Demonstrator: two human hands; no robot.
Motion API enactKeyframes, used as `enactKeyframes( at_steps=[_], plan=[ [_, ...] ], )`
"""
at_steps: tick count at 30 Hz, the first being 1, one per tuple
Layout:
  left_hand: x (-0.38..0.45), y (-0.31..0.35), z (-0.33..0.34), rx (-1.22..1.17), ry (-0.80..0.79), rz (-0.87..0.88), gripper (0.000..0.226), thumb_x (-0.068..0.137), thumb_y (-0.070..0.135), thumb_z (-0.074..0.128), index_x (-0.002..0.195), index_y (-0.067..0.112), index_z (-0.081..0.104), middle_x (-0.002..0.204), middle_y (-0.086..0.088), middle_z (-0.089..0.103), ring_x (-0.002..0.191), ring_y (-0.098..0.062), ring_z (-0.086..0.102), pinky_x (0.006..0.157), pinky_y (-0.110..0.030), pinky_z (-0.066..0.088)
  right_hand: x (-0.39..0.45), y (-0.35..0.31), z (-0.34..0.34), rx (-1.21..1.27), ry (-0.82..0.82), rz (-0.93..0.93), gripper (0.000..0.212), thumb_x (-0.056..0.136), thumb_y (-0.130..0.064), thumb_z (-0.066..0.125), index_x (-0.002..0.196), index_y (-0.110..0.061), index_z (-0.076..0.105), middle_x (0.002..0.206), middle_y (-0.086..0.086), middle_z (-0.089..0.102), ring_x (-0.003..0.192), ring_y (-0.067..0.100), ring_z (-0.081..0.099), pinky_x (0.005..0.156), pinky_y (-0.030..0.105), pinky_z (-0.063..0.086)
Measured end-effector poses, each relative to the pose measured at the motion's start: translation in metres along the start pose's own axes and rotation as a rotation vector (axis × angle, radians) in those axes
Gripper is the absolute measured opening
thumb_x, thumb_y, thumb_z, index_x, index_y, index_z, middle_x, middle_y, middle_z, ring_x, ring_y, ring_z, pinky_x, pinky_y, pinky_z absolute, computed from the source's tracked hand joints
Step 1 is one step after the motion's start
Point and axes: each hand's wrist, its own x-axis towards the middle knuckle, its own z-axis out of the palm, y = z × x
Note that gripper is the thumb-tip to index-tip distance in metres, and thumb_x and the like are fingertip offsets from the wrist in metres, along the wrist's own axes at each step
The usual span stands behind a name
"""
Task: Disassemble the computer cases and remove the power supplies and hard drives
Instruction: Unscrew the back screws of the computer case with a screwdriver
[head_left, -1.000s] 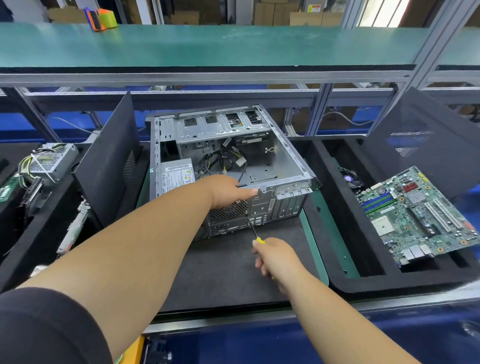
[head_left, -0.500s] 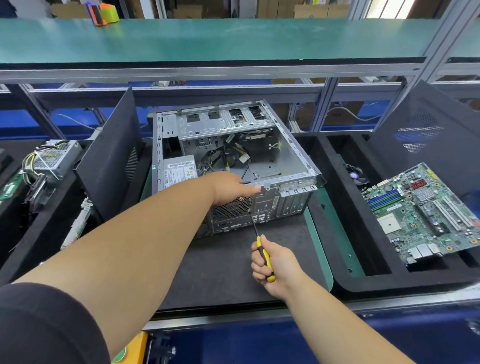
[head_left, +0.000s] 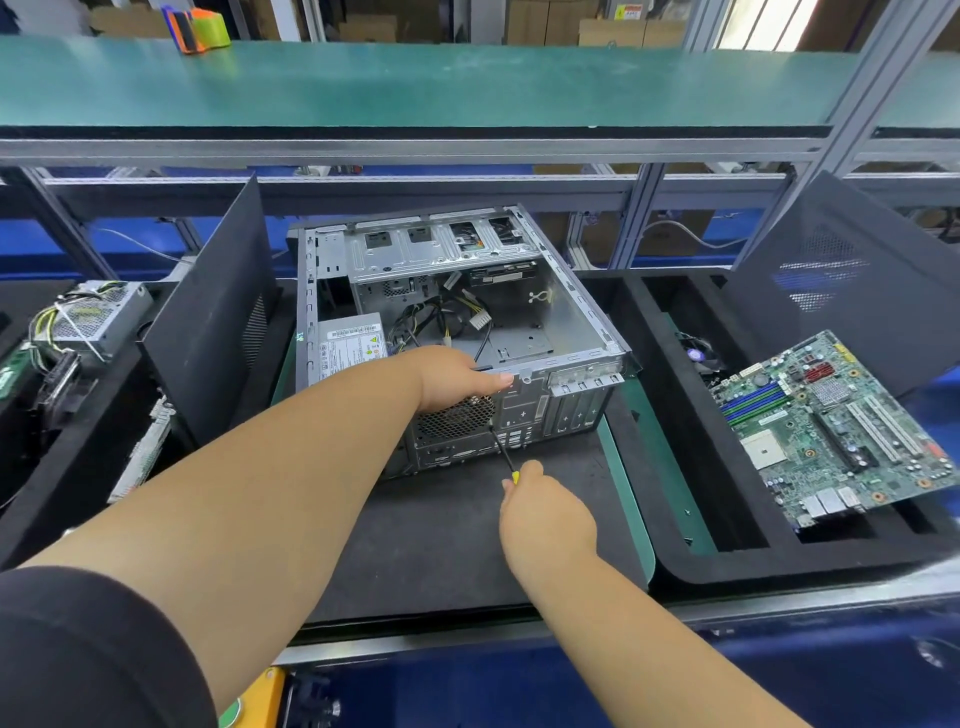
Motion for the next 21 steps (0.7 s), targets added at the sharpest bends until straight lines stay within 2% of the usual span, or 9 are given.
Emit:
enactKeyframes(
  at_steps=[2,3,6,8,10,12,16,18,21],
  plan=[
    [0.0,0.0,0.0,-0.004,0.001,-0.001,0.083,0.092,0.074,0.03,0.148,0.013,0.041,0.157,-0.007,0.034,0.144,-0.025,0.032,0.113,-0.036,0.025,0.004,0.004,-0.002,0.144,-0.071,-0.011,0.029,0.107,-0.037,0.035,0.112,-0.012,0.048,0.099,0.004,0.067,0.088,0.023,0.065,0.061,0.028,0.037],
    [0.0,0.0,0.0,-0.006,0.002,-0.001,0.083,0.092,0.074,0.03,0.147,0.014,0.042,0.157,-0.007,0.035,0.143,-0.025,0.033,0.113,-0.036,0.026,0.008,0.007,-0.005,0.326,-0.14,0.009,0.024,0.105,-0.035,0.038,0.104,-0.013,0.049,0.093,0.005,0.063,0.079,0.022,0.061,0.059,0.029,0.036],
    [0.0,-0.001,0.0,-0.014,0.001,-0.003,0.084,0.091,0.075,0.03,0.149,0.014,0.039,0.158,-0.006,0.033,0.145,-0.024,0.03,0.114,-0.036,0.024,0.011,0.014,-0.008,1.144,-0.448,0.305,0.021,0.1,-0.022,0.043,0.085,-0.011,0.051,0.064,0.006,0.052,0.046,0.016,0.042,0.048,0.025,0.031],
    [0.0,-0.001,0.0,-0.006,0.001,0.002,0.084,0.092,0.074,0.029,0.149,0.013,0.039,0.158,-0.007,0.033,0.144,-0.025,0.031,0.114,-0.036,0.024,0.009,0.021,-0.008,1.596,-0.639,0.447,0.024,0.1,-0.018,0.045,0.081,-0.007,0.055,0.058,0.005,0.048,0.042,0.014,0.038,0.045,0.023,0.033],
    [0.0,0.0,0.0,-0.001,0.005,0.007,0.083,0.092,0.074,0.029,0.148,0.013,0.041,0.157,-0.008,0.034,0.143,-0.025,0.033,0.113,-0.036,0.026,0.008,0.027,-0.005,1.862,-0.803,0.473,0.023,0.099,-0.019,0.05,0.085,-0.003,0.058,0.062,0.005,0.048,0.044,0.012,0.038,0.044,0.023,0.037],
    [0.0,0.0,0.0,-0.006,0.005,0.004,0.083,0.092,0.074,0.03,0.148,0.013,0.041,0.158,-0.007,0.034,0.144,-0.025,0.032,0.113,-0.036,0.025,0.008,0.032,0.0,1.983,-0.879,0.45,0.022,0.097,-0.022,0.054,0.088,-0.003,0.06,0.065,0.004,0.048,0.045,0.01,0.039,0.043,0.022,0.039],
    [0.0,0.0,0.0,-0.01,0.003,0.007,0.082,0.093,0.072,0.031,0.148,0.012,0.04,0.157,-0.008,0.034,0.144,-0.025,0.032,0.113,-0.036,0.026,0.005,0.031,0.007,1.997,-0.899,0.349,0.022,0.094,-0.03,0.055,0.084,-0.011,0.06,0.06,0.0,0.048,0.035,0.009,0.032,0.037,0.021,0.031],
    [0.0,0.0,0.0,-0.009,0.006,0.004,0.082,0.093,0.072,0.03,0.148,0.012,0.04,0.157,-0.008,0.034,0.144,-0.025,0.032,0.113,-0.035,0.025,0.005,0.03,0.007,1.999,-0.877,0.335,0.023,0.095,-0.029,0.054,0.083,-0.01,0.058,0.054,0.0,0.043,0.032,0.009,0.026,0.035,0.021,0.023],
    [0.0,0.0,0.001,-0.005,0.008,0.006,0.083,0.093,0.072,0.03,0.15,0.013,0.038,0.159,-0.007,0.032,0.145,-0.025,0.029,0.114,-0.036,0.023,0.006,0.028,0.004,1.895,-0.781,0.344,0.026,0.103,-0.026,0.047,0.084,-0.009,0.055,0.05,0.002,0.04,0.032,0.009,0.023,0.035,0.022,0.021]
  ],
)
